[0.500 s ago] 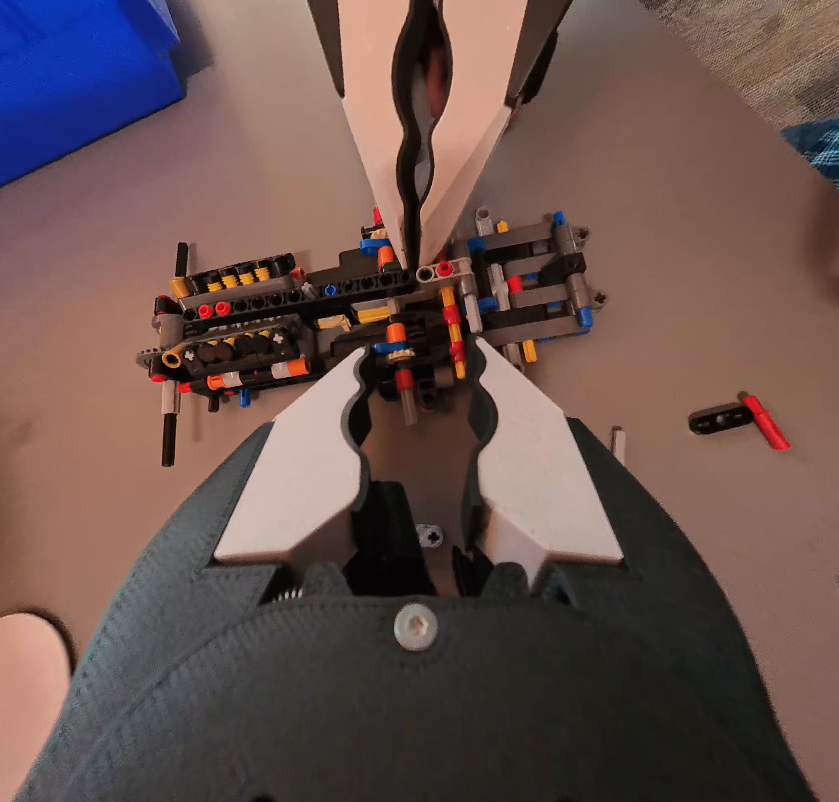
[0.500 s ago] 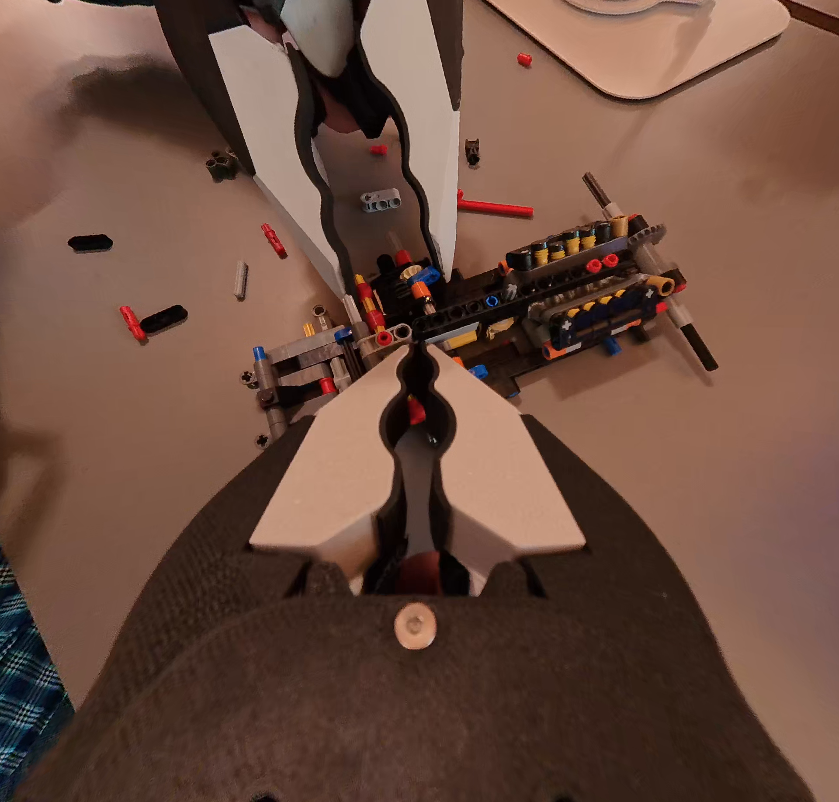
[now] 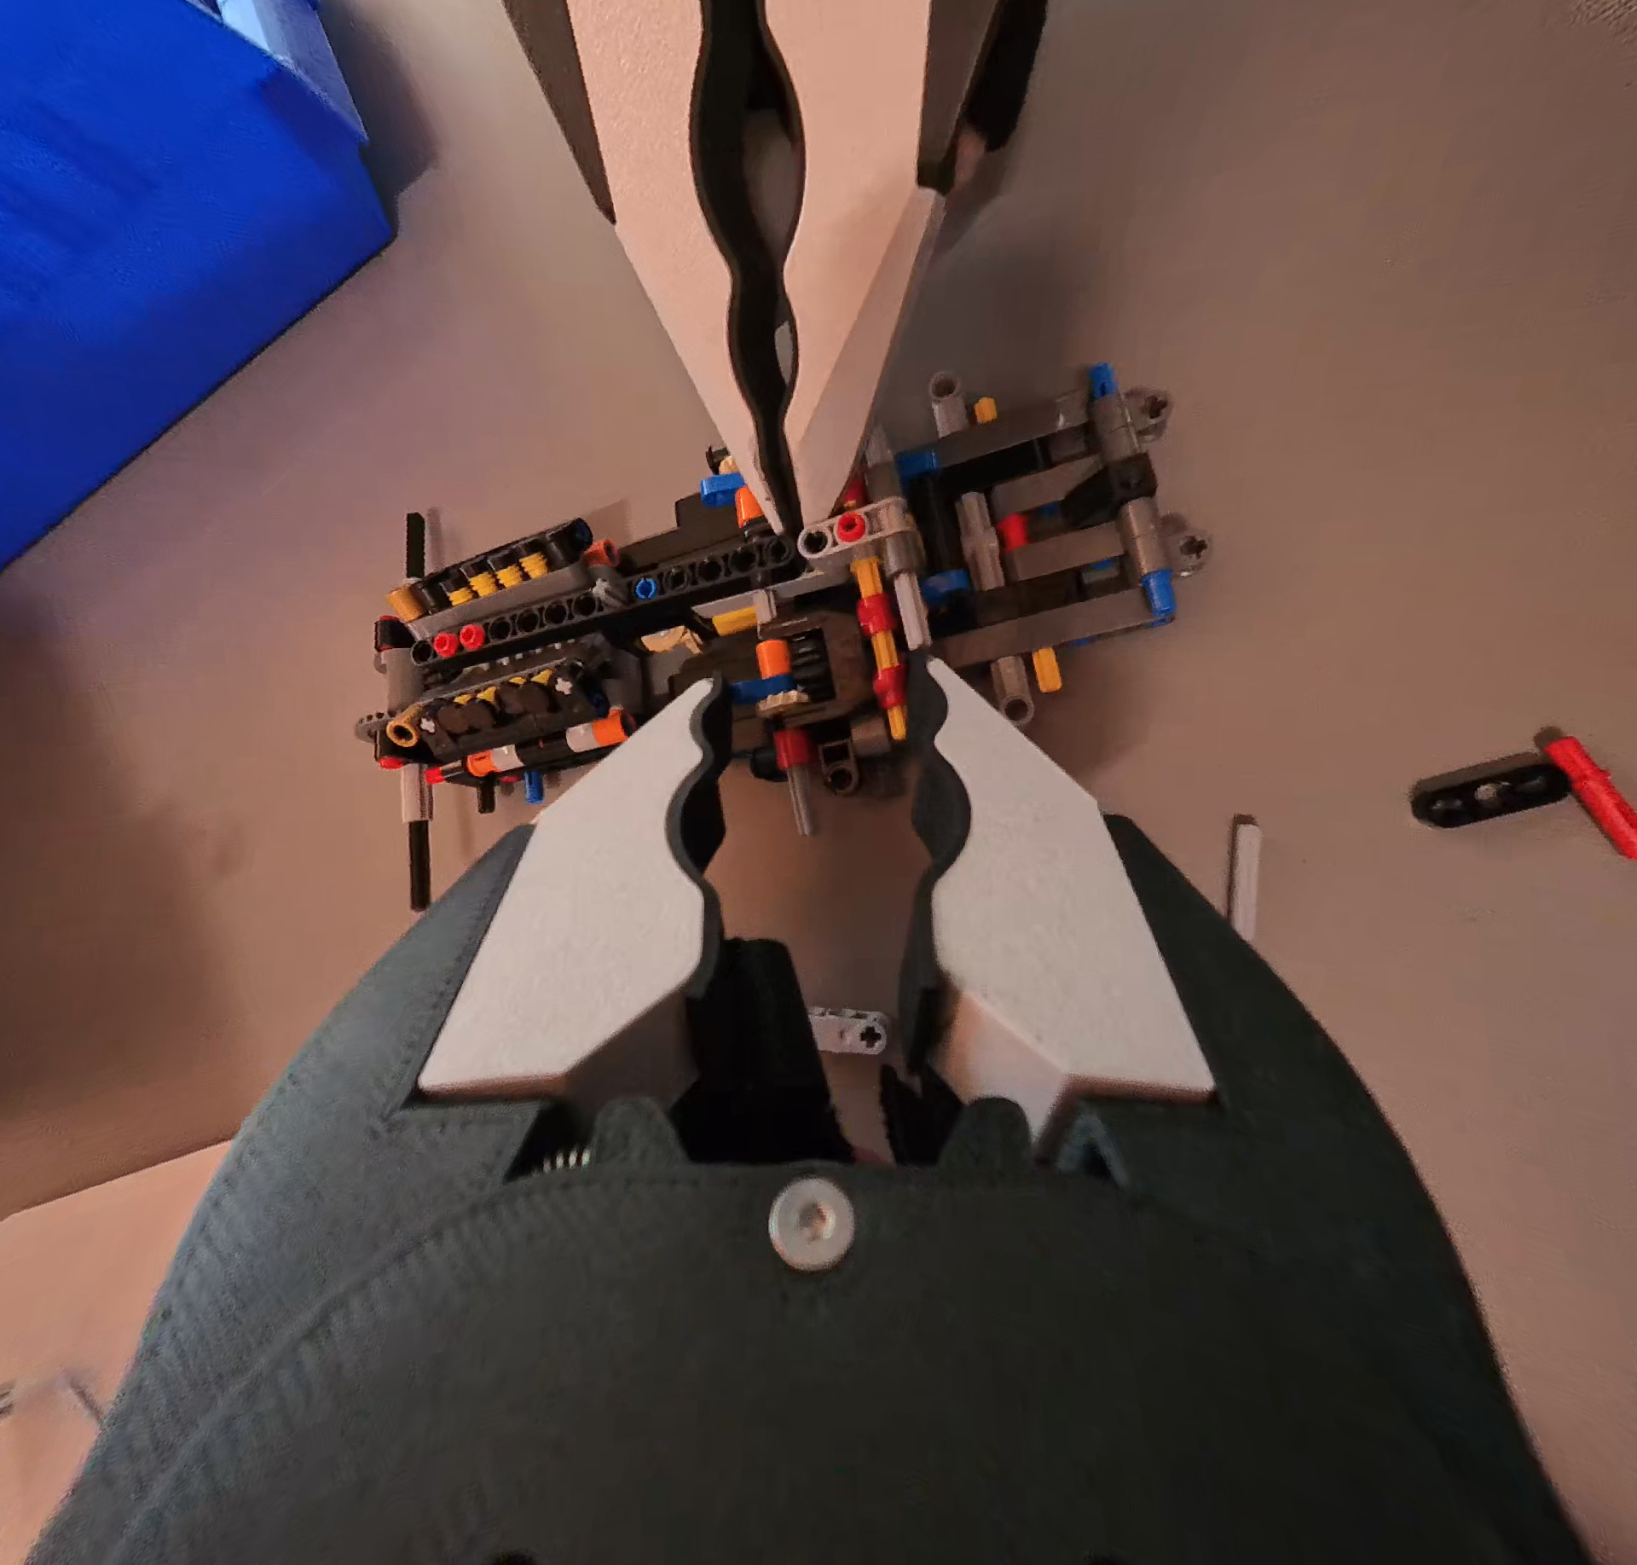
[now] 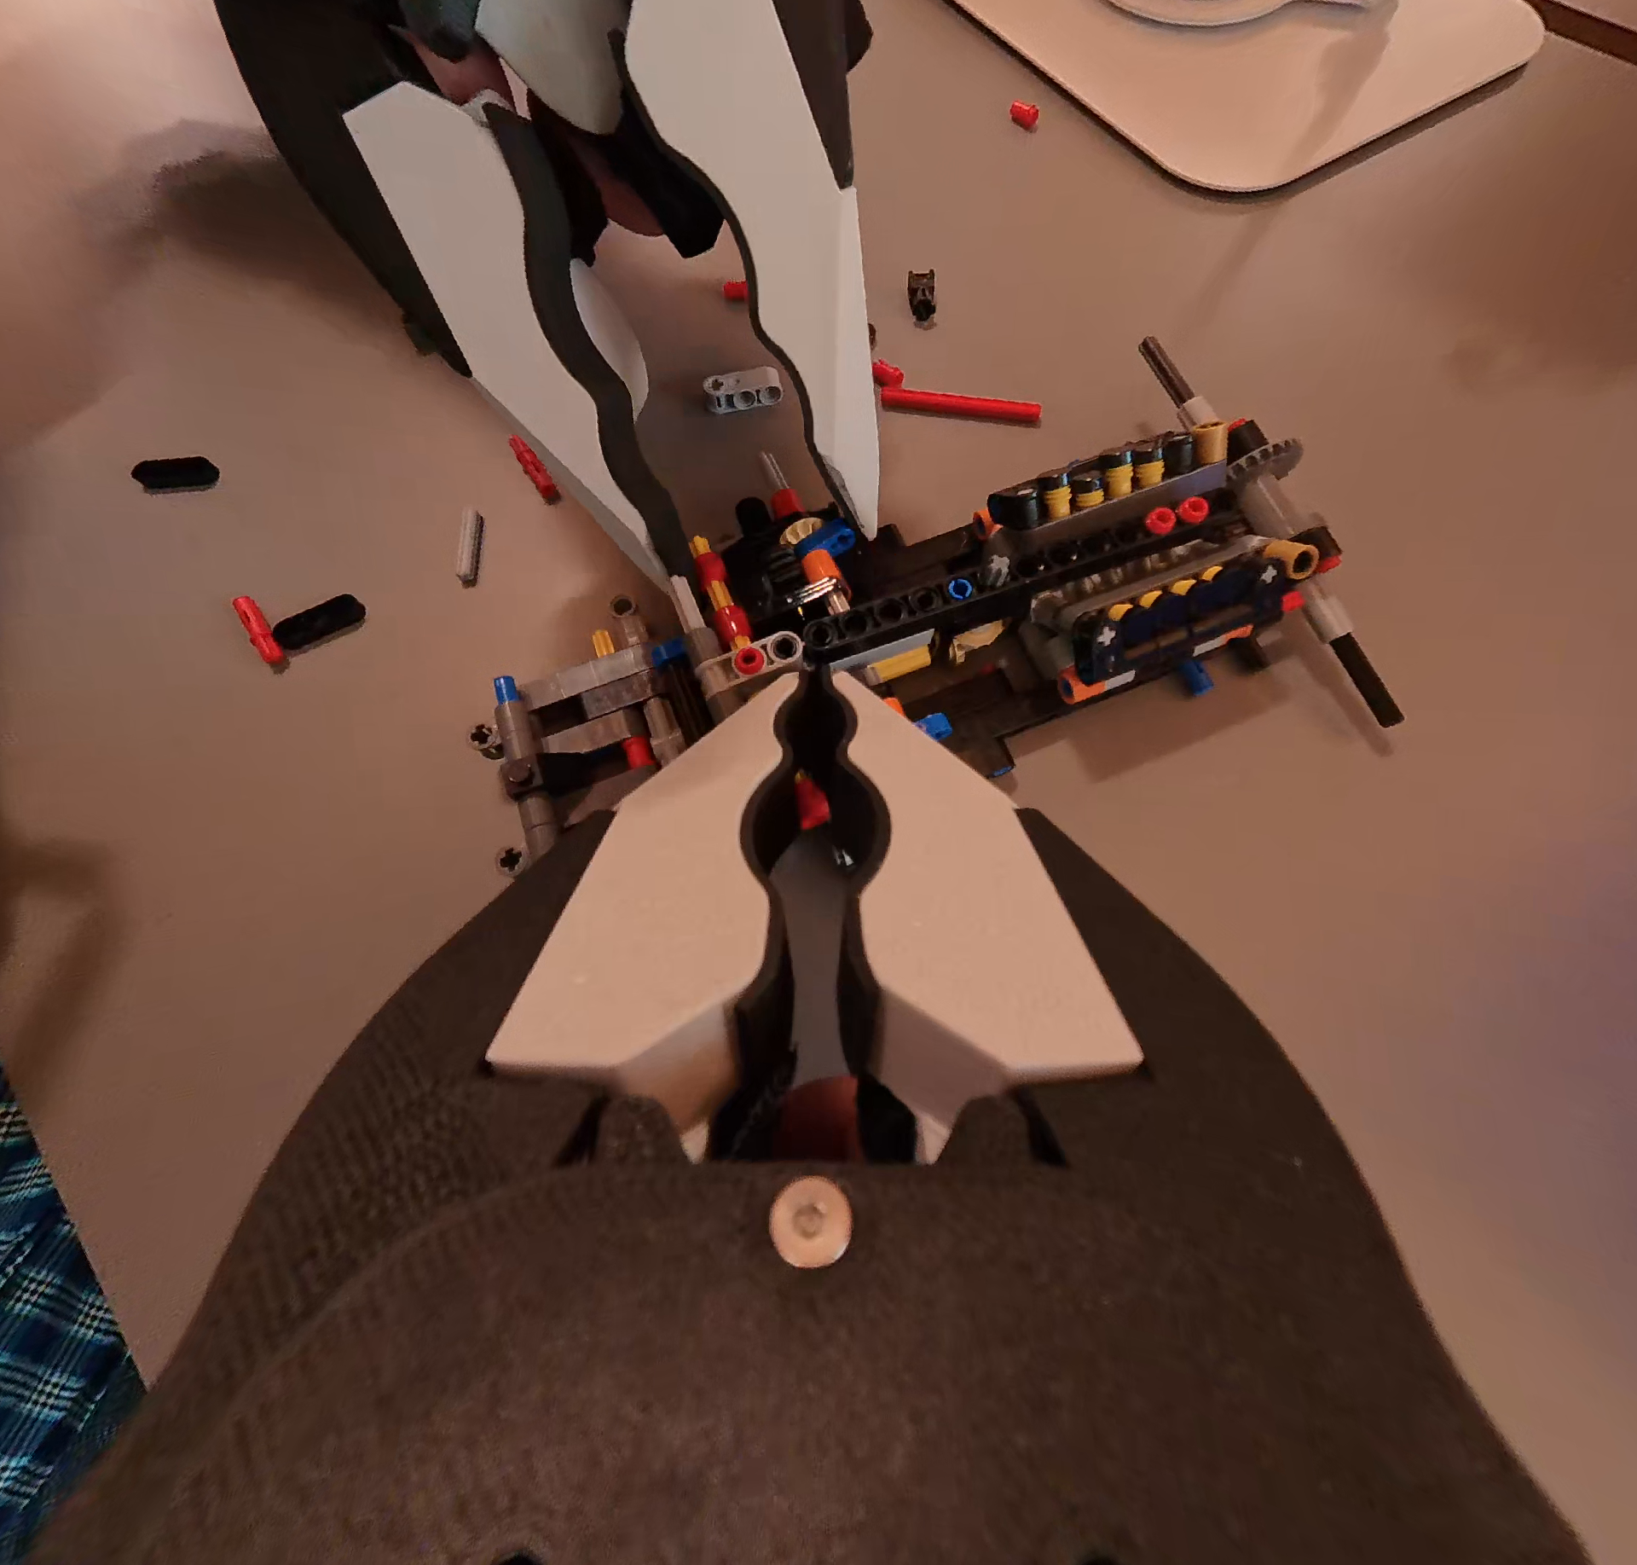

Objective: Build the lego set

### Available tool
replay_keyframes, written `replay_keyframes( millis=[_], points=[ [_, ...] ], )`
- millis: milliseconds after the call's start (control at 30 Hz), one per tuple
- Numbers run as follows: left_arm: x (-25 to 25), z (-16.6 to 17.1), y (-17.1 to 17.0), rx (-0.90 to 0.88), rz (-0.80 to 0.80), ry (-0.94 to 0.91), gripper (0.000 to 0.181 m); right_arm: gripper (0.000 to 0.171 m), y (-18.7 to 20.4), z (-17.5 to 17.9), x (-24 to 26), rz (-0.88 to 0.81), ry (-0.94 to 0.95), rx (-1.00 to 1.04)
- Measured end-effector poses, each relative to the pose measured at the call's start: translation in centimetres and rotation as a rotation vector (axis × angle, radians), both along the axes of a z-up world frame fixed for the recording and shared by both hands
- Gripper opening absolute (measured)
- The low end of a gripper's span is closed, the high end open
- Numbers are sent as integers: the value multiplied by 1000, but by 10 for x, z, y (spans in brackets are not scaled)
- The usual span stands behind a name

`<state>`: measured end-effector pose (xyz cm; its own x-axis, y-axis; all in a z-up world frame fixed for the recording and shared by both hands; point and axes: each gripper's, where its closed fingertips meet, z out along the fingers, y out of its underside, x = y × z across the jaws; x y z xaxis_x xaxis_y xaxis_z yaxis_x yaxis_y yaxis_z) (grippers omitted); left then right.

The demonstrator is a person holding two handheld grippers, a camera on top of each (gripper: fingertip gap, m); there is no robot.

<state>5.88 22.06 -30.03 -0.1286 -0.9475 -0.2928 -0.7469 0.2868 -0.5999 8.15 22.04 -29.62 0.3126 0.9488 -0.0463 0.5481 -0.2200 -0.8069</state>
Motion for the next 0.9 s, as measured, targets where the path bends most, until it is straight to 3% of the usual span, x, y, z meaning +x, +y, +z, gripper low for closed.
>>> replay_keyframes(
  millis=[133,200,333,467,533,700,767,900],
  points=[
    [1,1,0,46,-8,9,38,0,0,0,0,0,2,1],
    [2,1,-4,75,-33,6,23,0,1,0,2,-6,-2,6],
    [1,3,2,94,6,5,27,0,1,0,3,-1,-10,22],
    [-2,3,6,-98,71,-39,32,0,1,-1,1,6,1,12],
    [-2,3,13,-212,110,-71,45,0,0,-1,1,8,8,7],
    [-1,-1,13,-477,106,-96,48,0,1,-1,1,11,11,0],
    [0,-1,7,-531,70,-102,39,0,1,-1,1,11,13,-3],
    [2,-2,5,-582,28,-108,37,0,0,-1,1,16,17,-8]
  ],
)
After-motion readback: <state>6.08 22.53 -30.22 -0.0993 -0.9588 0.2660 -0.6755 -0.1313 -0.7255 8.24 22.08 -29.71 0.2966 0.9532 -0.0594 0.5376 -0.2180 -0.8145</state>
